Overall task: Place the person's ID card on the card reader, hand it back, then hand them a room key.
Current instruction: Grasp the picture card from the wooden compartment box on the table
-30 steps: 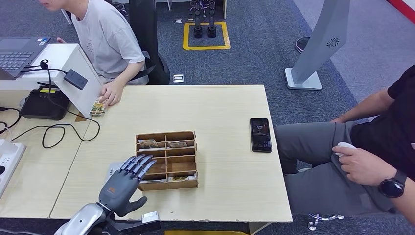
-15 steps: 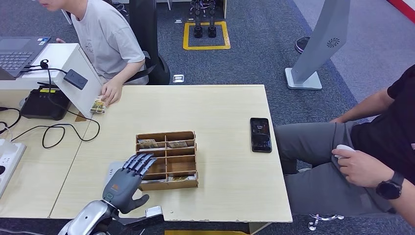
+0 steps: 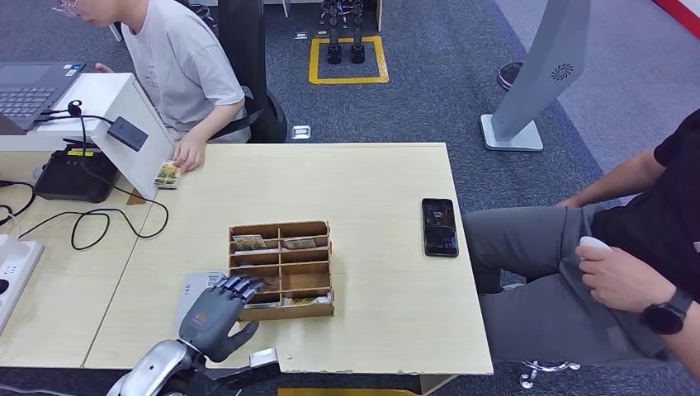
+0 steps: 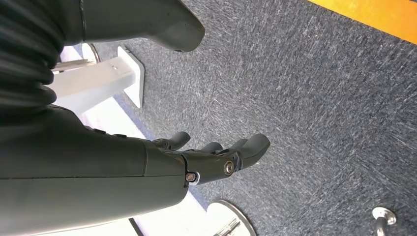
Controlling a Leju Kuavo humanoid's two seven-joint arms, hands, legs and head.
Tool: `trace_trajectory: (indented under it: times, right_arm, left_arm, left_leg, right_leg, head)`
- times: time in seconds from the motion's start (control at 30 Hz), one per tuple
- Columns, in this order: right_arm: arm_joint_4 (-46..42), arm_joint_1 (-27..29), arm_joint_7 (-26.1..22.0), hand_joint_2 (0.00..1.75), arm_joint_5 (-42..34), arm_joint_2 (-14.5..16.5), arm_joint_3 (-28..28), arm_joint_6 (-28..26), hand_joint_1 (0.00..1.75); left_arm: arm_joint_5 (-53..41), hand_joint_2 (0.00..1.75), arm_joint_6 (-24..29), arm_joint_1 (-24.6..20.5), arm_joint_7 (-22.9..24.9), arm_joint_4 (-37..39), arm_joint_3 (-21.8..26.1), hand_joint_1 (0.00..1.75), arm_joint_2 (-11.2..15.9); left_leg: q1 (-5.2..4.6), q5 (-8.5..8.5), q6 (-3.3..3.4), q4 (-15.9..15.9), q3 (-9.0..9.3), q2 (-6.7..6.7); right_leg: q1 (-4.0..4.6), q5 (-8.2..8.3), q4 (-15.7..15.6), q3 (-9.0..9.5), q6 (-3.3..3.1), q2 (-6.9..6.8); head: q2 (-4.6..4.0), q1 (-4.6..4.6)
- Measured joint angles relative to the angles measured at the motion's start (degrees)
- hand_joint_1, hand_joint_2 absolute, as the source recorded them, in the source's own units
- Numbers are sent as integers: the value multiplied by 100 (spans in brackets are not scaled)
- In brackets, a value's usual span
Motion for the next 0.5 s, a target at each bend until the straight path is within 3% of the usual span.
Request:
trace_trajectory:
  times: [0.5]
  right_arm:
    - [0,0,12,175,16,0,0,2,0]
  left_arm:
    - [382,175,-107,11,-161,-4,5,175,-77]
  left_leg:
    - [0,0,0,0,0,0]
  right_leg:
    - [0,0,0,1,0,0]
  head:
    - [0,0]
